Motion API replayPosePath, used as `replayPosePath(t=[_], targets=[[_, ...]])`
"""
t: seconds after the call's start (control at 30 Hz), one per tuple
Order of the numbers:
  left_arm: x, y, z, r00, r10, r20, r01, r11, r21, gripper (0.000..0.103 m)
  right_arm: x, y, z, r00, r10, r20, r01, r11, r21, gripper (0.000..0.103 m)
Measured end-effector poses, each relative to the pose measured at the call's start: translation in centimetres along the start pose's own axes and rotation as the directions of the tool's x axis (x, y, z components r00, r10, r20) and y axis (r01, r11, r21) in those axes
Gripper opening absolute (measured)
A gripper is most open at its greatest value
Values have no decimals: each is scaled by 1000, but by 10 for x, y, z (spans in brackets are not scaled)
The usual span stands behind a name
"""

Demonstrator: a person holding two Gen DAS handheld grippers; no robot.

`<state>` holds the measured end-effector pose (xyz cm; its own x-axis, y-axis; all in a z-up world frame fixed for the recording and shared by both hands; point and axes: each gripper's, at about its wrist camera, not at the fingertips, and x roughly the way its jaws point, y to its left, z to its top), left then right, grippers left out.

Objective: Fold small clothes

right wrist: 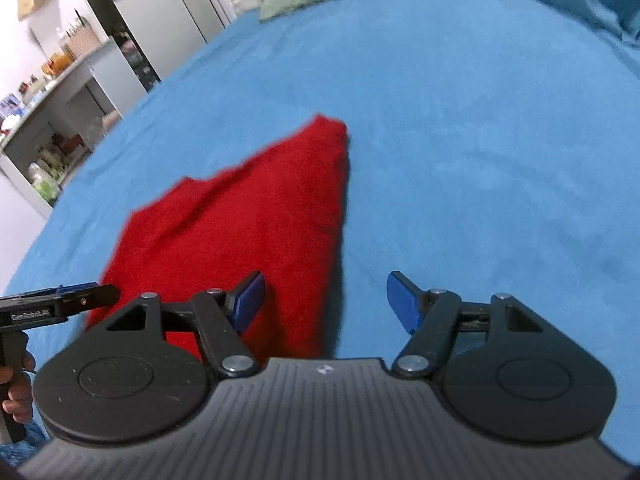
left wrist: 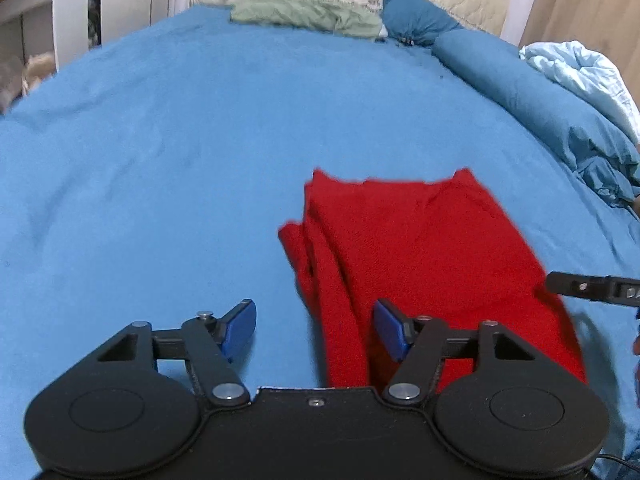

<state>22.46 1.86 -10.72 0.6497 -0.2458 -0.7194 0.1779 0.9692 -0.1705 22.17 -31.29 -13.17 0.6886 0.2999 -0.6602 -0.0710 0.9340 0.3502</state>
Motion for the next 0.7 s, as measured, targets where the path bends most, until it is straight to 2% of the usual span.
replayPosePath(t=[0.23, 0.27, 0.3, 0.37, 0.47, 0.57, 0.7], targets=[[-93, -25, 16, 995, 37, 89, -39, 999, 19, 71, -101, 47, 11, 996, -41, 84, 48, 994, -94, 86], [-109, -30, 15, 994, 37, 103, -40, 999, 22, 76, -117, 54, 10, 994, -53, 92, 63, 993, -103, 89], [-125, -34, 13, 992, 43, 116, -46, 999, 25, 81, -132, 63, 8, 993, -62, 96, 73, 991, -116, 96], [-152, -44, 6, 988, 61, 141, -66, 997, 33, 102, -157, 78, 2, 989, -100, 110, 115, 984, -139, 102], [-185, -55, -8, 984, 78, 158, -85, 996, 37, 103, -183, 99, -12, 979, -169, 116, 187, 967, -175, 103], [-205, -60, -26, 986, 91, 139, -95, 995, 22, 103, -197, 110, -30, 975, -208, 75, 219, 958, -186, 103], [-219, -69, -50, 982, 146, 123, -152, 988, 40, 103, -211, 118, -55, 967, -250, 50, 255, 954, -159, 103]])
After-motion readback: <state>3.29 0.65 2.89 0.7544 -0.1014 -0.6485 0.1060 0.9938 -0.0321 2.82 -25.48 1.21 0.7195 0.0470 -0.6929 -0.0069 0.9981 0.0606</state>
